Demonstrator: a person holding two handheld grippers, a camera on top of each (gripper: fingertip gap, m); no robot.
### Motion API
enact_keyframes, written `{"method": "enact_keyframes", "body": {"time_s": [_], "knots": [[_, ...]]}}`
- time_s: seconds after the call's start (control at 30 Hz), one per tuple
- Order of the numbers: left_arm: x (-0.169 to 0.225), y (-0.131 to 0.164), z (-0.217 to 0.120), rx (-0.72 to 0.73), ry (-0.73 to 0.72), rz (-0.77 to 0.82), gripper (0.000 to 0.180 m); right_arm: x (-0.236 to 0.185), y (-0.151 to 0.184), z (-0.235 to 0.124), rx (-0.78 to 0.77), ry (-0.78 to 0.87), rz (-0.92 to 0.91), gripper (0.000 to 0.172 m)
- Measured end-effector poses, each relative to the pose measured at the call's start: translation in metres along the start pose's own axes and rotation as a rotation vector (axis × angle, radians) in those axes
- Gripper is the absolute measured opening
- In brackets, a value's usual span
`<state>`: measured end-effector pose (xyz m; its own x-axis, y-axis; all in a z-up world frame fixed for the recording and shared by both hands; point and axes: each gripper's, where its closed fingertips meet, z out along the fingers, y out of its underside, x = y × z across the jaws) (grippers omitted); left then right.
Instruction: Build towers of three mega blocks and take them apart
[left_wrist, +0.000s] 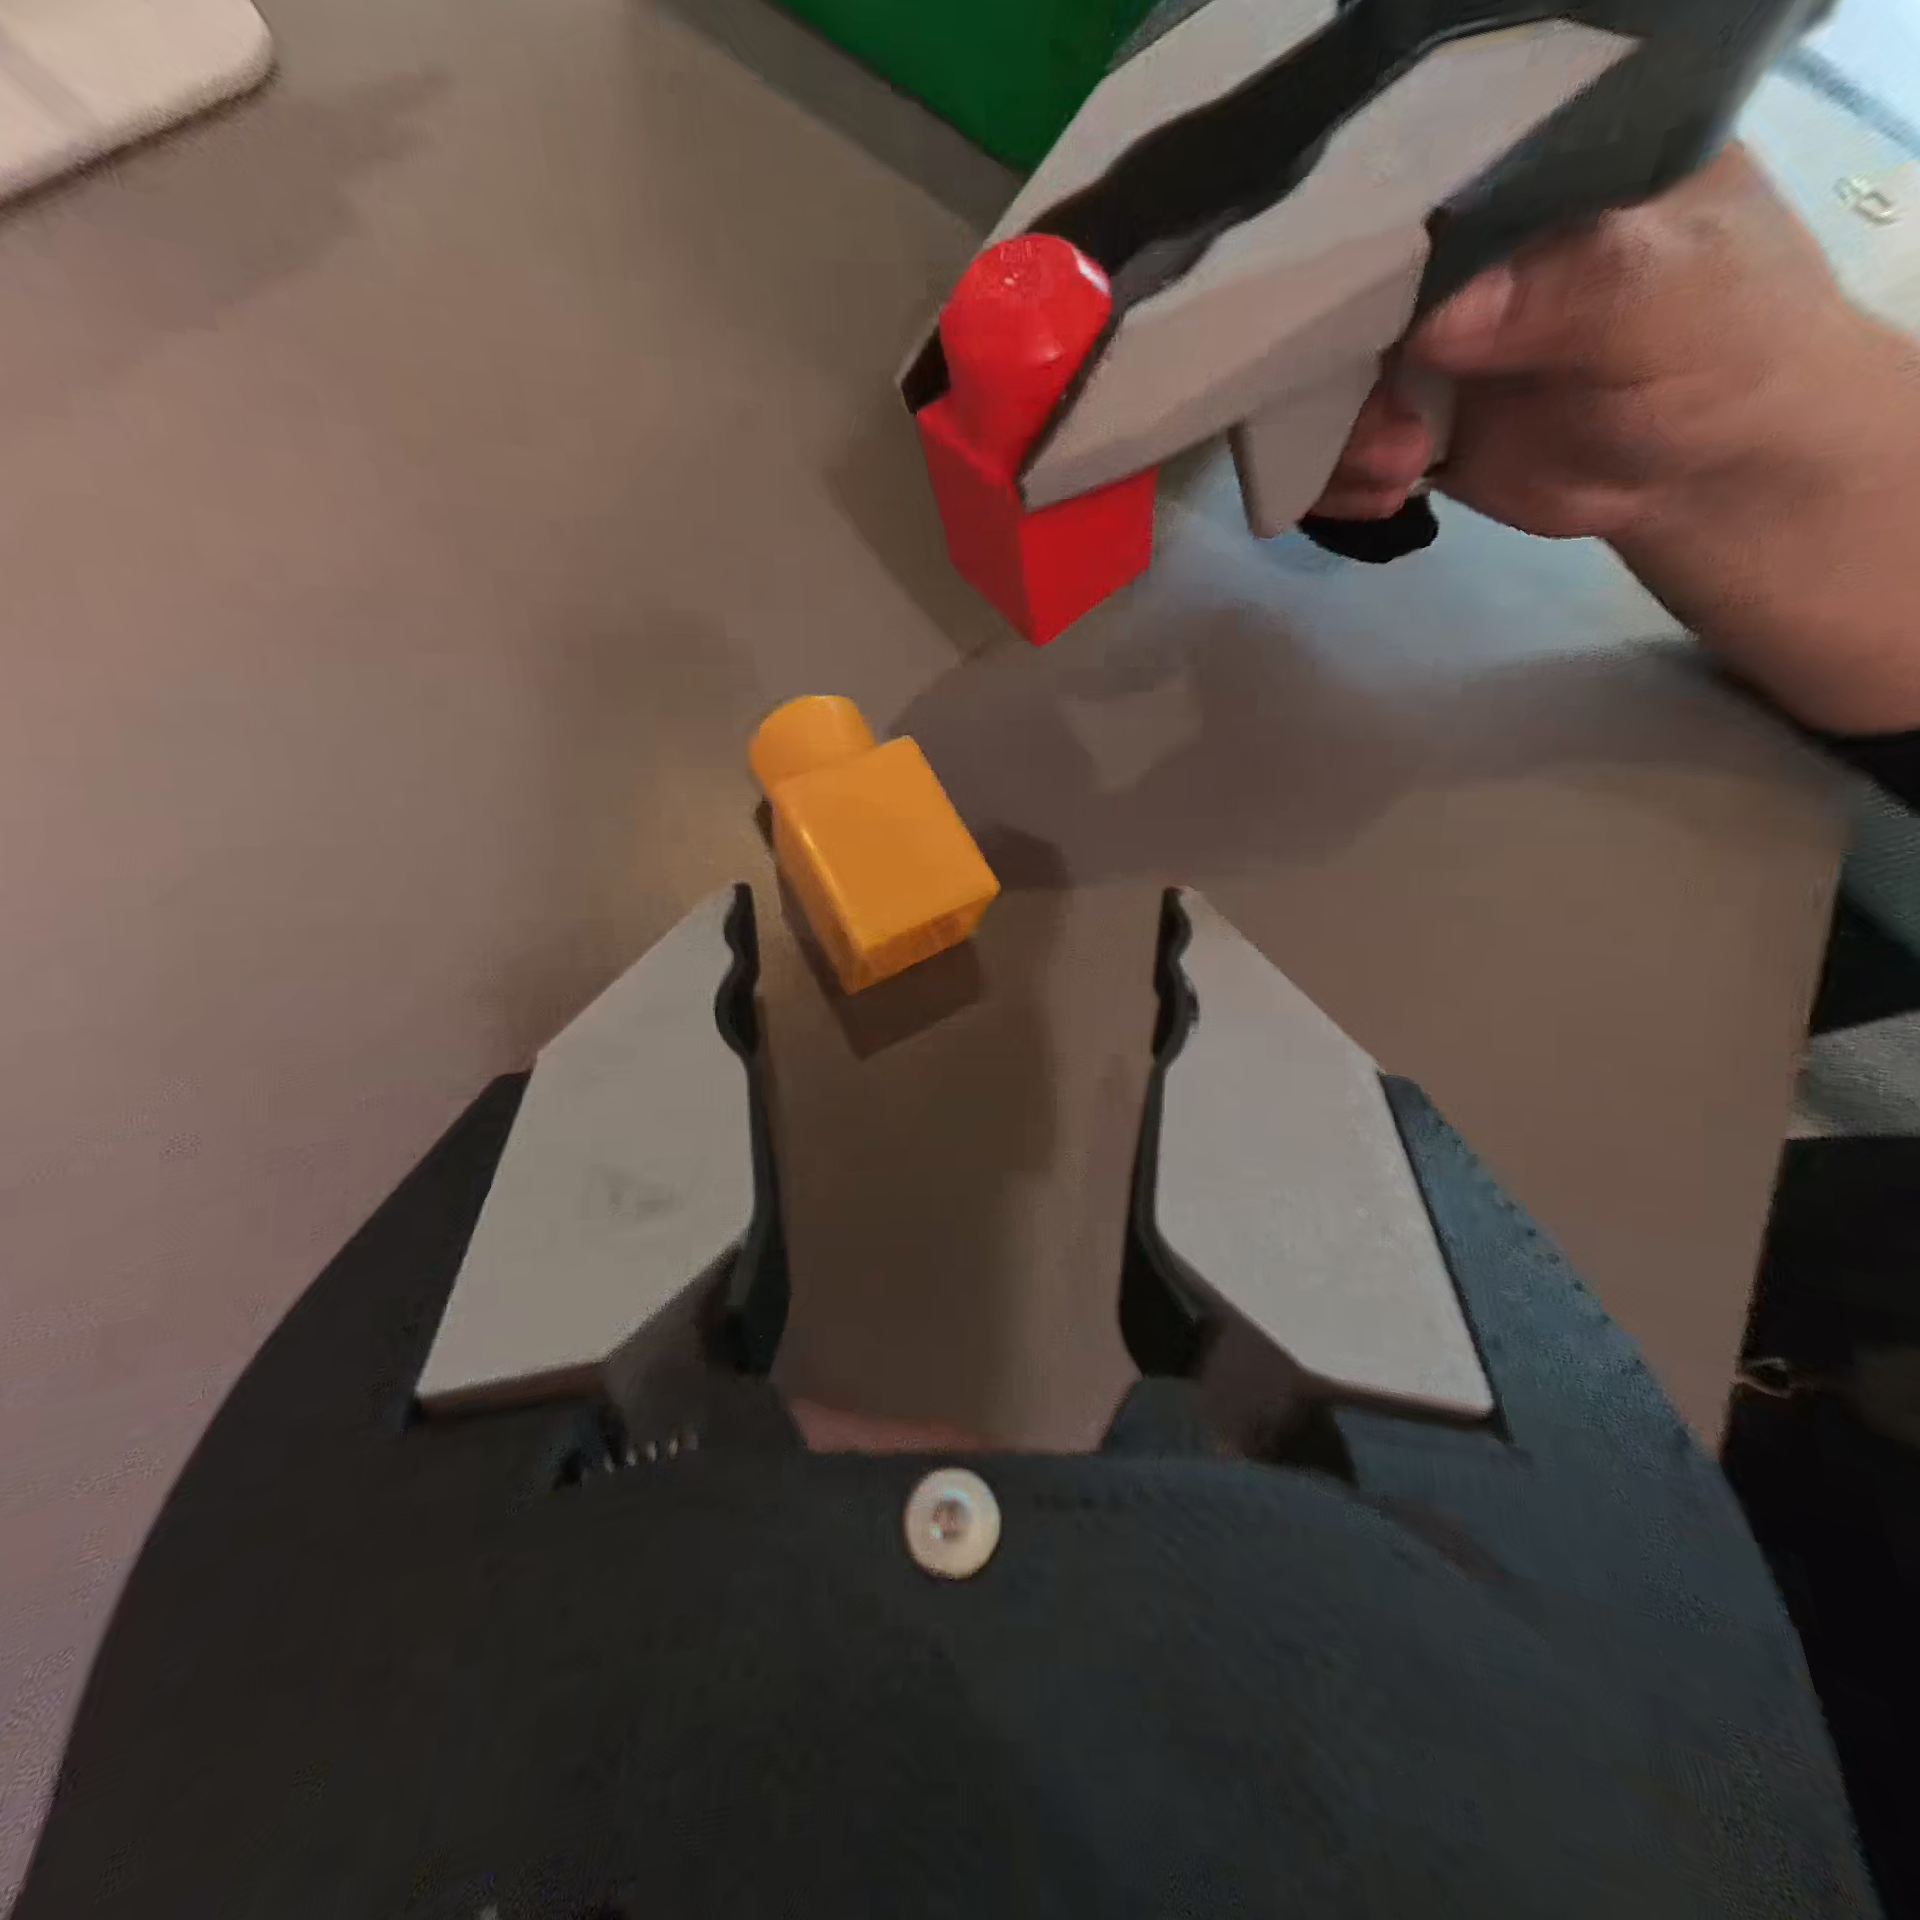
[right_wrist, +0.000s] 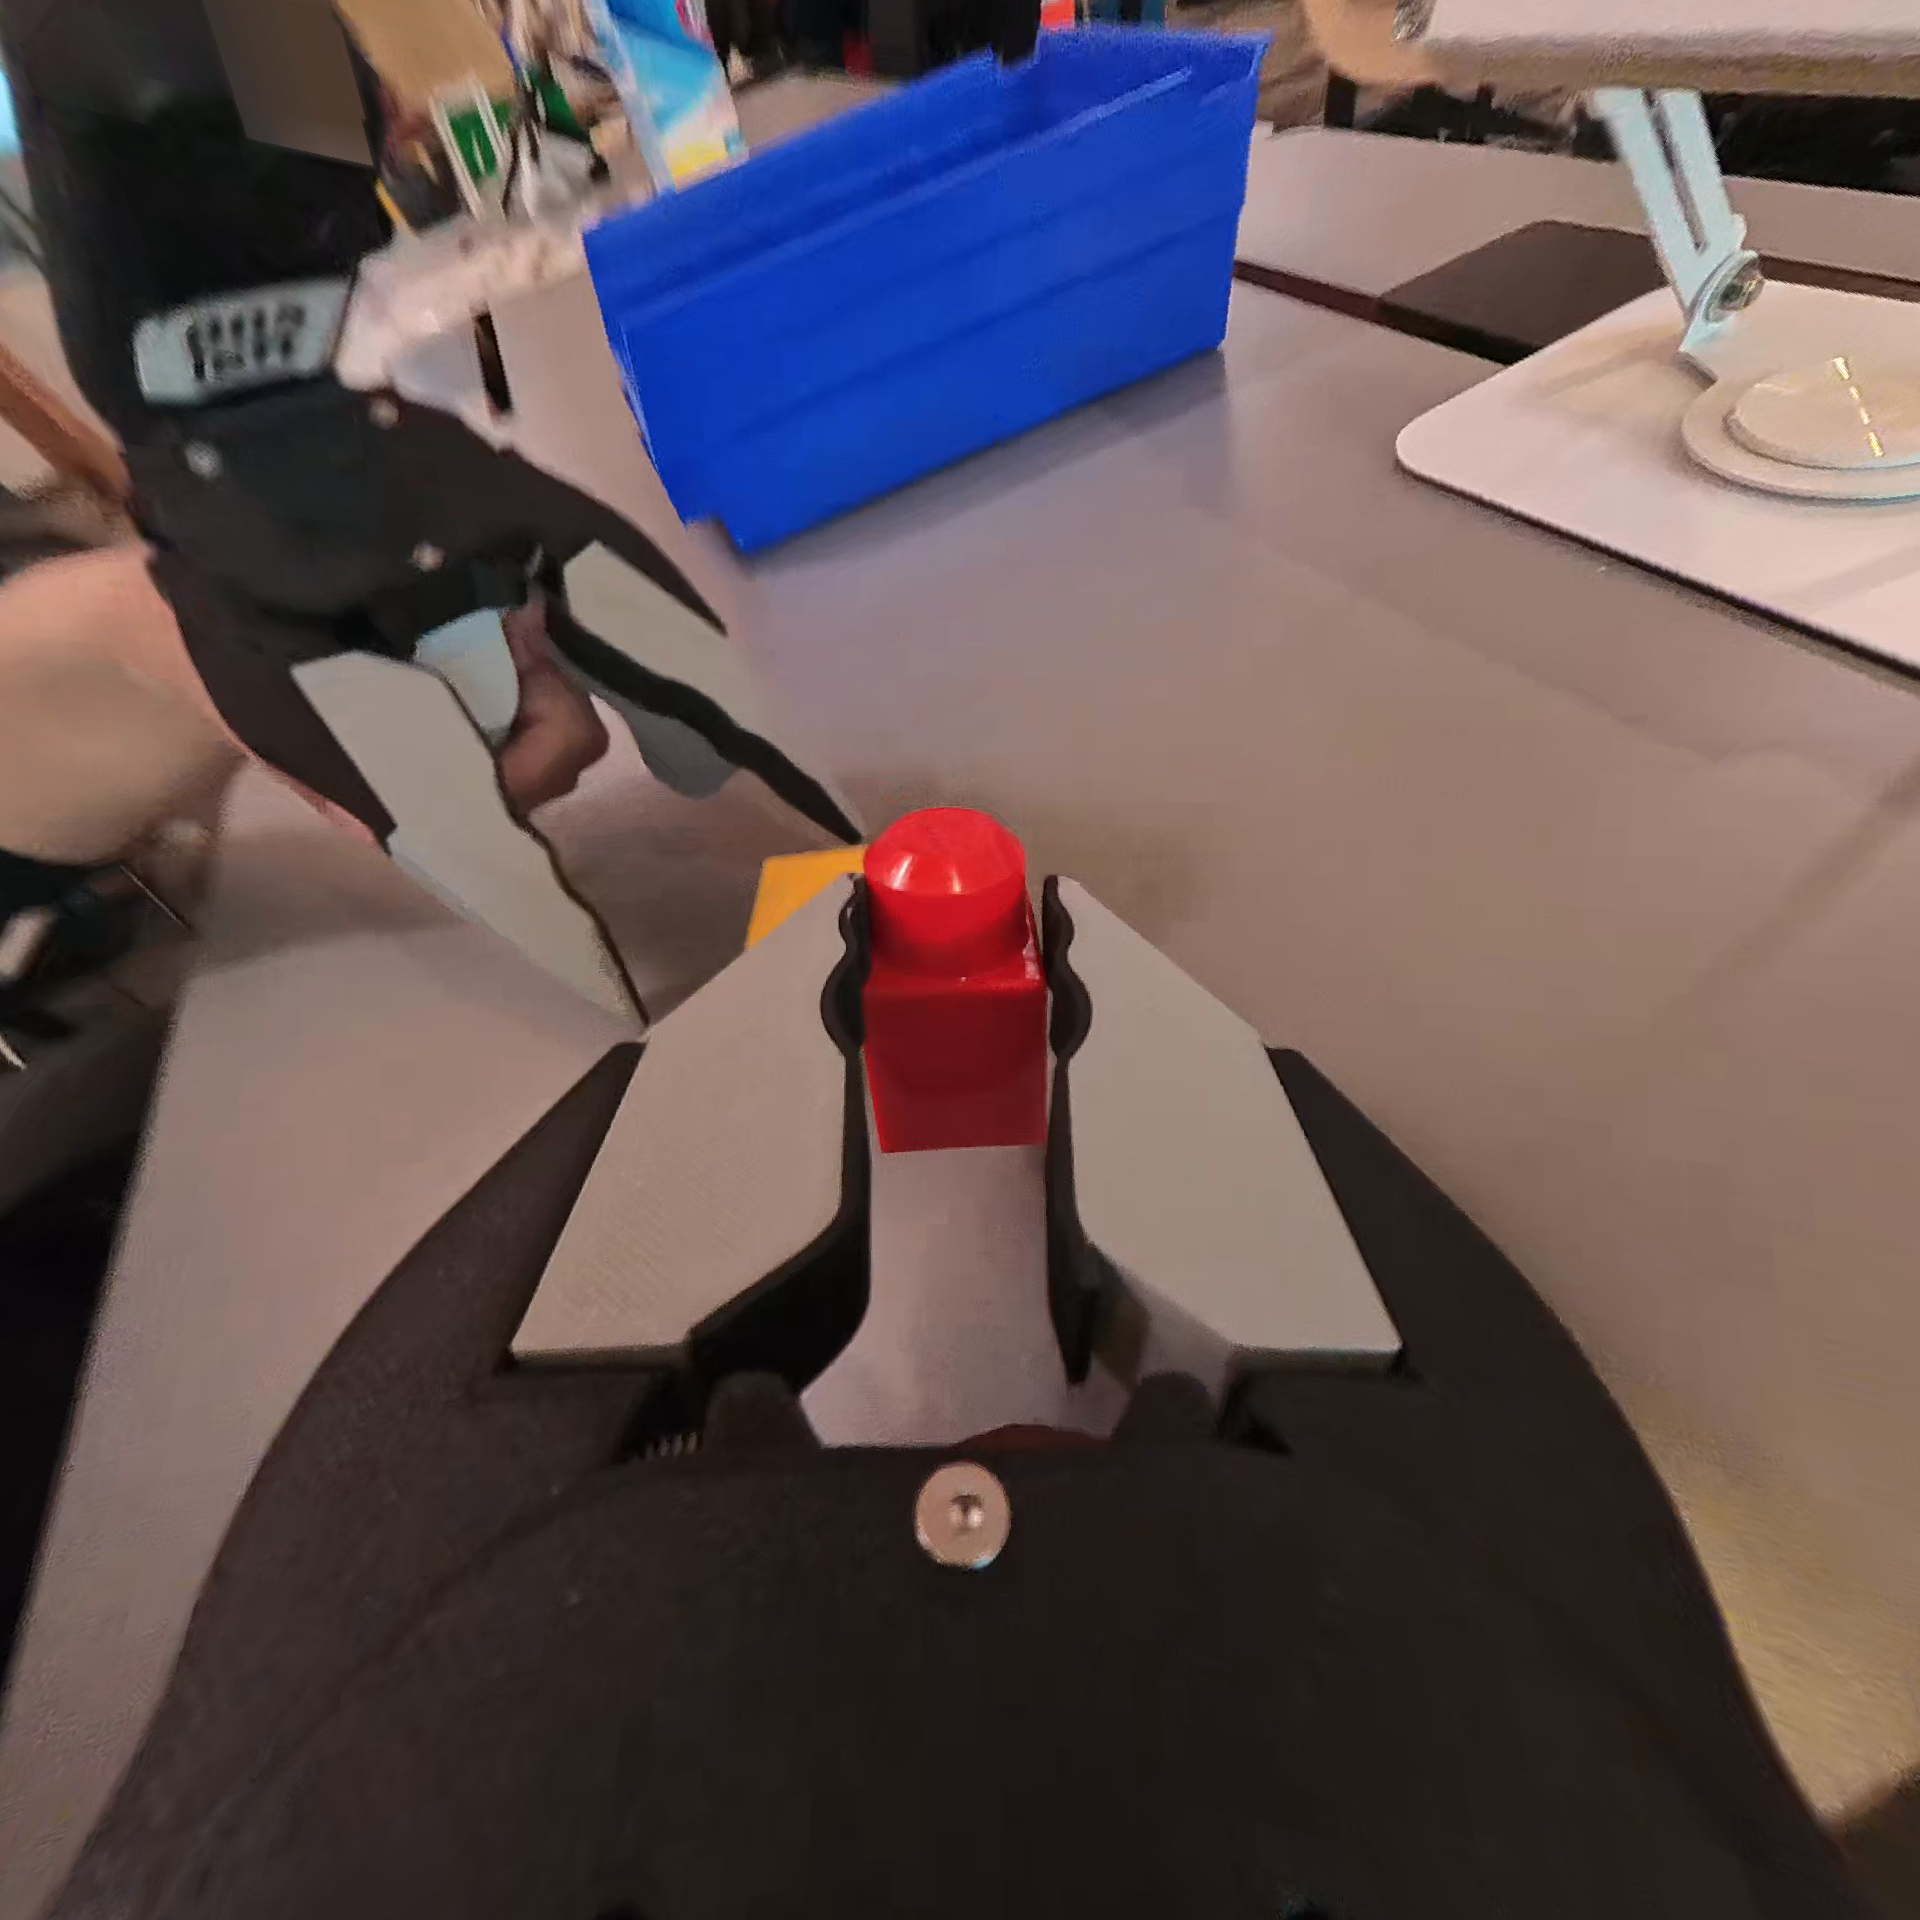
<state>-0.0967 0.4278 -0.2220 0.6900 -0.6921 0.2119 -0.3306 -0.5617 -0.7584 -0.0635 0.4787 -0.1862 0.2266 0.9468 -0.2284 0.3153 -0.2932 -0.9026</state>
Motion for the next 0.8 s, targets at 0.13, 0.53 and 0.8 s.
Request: {"method": "enact_keyframes", "body": {"time_s": [0.13,0.53,0.8], "knots": [[-0.018,-0.001,0.027,-0.096,-0.105,0.021,0.068,0.001,0.020,0.001,-0.101,0.007,-0.109,0.029],[0.028,-0.077,-0.028,0.615,0.302,0.193,0.034,-0.003,0.004,-0.016,-0.030,-0.081,-0.065,0.048],[0.058,-0.091,-0.060,0.834,0.358,0.313,0.034,-0.079,-0.049,-0.039,0.274,-0.364,-0.168,0.051]]}}
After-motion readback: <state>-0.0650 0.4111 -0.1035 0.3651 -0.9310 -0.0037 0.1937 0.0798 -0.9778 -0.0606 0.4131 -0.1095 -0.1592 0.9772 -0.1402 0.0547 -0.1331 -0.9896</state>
